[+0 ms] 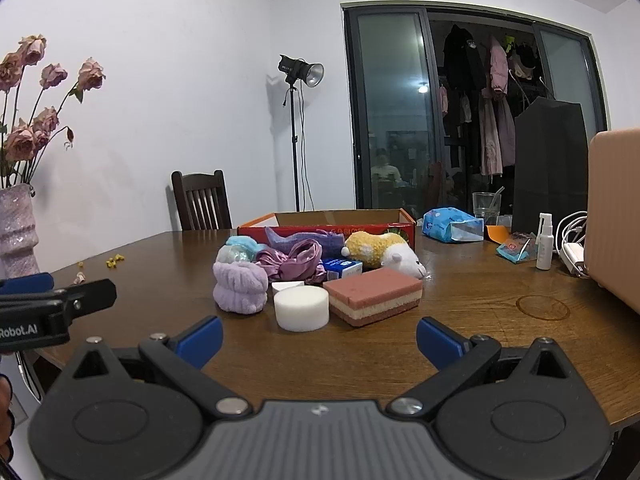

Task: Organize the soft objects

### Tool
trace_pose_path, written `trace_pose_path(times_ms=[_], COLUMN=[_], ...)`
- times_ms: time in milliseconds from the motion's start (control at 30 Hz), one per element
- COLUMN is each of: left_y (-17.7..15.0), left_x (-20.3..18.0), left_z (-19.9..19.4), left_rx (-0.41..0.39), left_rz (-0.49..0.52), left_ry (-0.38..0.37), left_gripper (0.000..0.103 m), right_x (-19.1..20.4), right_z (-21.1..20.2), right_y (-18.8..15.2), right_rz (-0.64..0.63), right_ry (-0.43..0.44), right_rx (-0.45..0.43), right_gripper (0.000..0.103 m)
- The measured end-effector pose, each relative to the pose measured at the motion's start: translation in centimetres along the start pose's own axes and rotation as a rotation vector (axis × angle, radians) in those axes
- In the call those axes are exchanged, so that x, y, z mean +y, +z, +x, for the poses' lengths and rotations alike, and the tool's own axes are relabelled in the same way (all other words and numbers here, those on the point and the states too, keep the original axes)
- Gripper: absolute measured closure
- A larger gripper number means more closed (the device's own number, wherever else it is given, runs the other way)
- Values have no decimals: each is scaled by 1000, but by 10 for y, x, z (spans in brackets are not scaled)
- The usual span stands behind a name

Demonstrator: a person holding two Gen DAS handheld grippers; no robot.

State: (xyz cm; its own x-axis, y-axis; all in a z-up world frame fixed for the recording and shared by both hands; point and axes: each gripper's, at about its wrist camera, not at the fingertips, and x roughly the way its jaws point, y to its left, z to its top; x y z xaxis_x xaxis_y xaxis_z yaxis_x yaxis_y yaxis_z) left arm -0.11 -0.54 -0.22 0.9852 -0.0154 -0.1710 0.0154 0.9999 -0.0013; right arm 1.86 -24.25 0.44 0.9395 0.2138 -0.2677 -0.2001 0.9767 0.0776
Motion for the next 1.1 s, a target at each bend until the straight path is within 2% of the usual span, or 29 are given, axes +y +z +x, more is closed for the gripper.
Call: trace_pose_path(times_ms=[1100], left_y=[1], left_x=[-1], left_z=[-3], left_rx=[6], left_rz=[0], left_ry=[-19], left_gripper=[0], right_x=[-2], right_z=[-2], right_y=[2], right_rz=[-3], right_ry=[-18], right_rx=[-12], right_gripper=[0])
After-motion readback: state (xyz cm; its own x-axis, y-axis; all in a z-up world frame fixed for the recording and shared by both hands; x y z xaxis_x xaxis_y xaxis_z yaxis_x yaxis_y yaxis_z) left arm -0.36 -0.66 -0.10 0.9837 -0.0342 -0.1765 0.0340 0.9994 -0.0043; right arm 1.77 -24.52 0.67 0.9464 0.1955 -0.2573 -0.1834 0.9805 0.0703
